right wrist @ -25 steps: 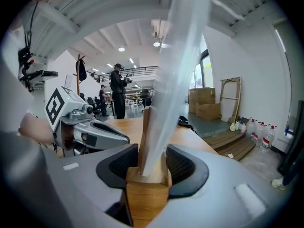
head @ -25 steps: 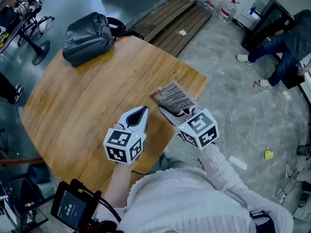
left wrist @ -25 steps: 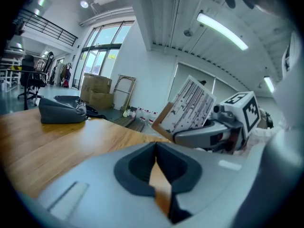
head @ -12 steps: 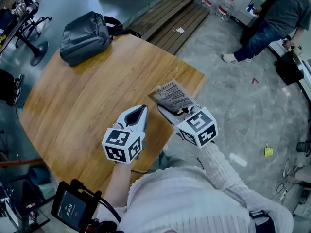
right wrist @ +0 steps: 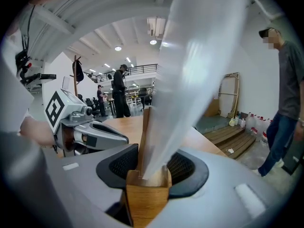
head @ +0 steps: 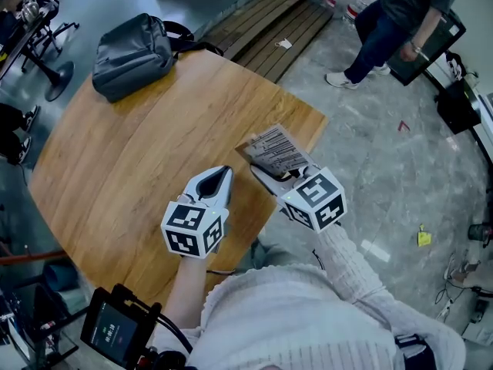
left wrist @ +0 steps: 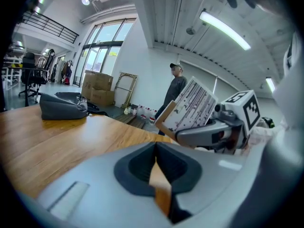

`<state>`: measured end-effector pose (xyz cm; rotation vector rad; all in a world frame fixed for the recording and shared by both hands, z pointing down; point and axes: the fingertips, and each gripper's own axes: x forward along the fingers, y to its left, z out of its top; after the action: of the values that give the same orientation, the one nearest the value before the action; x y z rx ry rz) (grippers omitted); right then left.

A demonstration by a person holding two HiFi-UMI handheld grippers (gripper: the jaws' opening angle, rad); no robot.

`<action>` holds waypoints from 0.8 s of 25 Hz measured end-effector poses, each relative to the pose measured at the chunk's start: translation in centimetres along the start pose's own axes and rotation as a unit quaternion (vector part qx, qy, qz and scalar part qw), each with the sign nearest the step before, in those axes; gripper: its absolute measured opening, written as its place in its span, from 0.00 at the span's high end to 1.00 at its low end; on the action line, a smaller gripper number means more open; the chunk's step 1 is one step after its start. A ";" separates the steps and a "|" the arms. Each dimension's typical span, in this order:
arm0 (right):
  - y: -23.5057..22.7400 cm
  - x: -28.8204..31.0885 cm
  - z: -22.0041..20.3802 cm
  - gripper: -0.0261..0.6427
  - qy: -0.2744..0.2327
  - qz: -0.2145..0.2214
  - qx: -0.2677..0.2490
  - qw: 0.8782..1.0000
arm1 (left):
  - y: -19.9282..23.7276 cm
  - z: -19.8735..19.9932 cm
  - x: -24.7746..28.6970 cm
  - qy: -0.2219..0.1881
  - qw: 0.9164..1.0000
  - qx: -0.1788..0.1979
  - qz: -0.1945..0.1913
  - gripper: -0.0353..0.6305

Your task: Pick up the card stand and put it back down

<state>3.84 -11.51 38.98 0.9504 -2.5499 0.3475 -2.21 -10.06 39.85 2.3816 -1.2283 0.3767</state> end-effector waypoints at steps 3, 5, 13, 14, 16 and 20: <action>0.0 0.2 -0.4 0.69 0.011 0.003 0.002 1.000 | 0.1 0.0 -0.1 0.000 1.000 -0.002 0.004 0.94; 0.0 0.5 -0.6 0.69 0.020 0.006 0.000 1.000 | 0.2 0.1 -0.3 0.001 1.000 -0.007 0.007 0.94; -0.2 3.1 -1.9 0.69 0.048 0.019 0.001 0.999 | 0.7 -1.3 0.1 0.011 1.000 -0.016 0.010 0.94; -0.2 3.6 -2.3 0.69 0.050 0.020 0.002 0.999 | 0.9 -1.8 0.3 0.015 1.000 -0.015 0.008 0.94; -0.3 5.0 -3.1 0.69 0.057 0.024 0.003 0.998 | 1.4 -2.9 0.9 0.022 1.000 -0.016 0.006 0.94; 0.4 7.4 -4.7 0.69 0.080 0.037 -0.002 0.996 | 2.3 -5.3 1.5 0.039 0.999 -0.036 0.003 0.94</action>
<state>-0.20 -13.74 46.41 0.7934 -2.4434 0.4224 -3.49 -9.64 45.69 2.2814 -1.1952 0.4154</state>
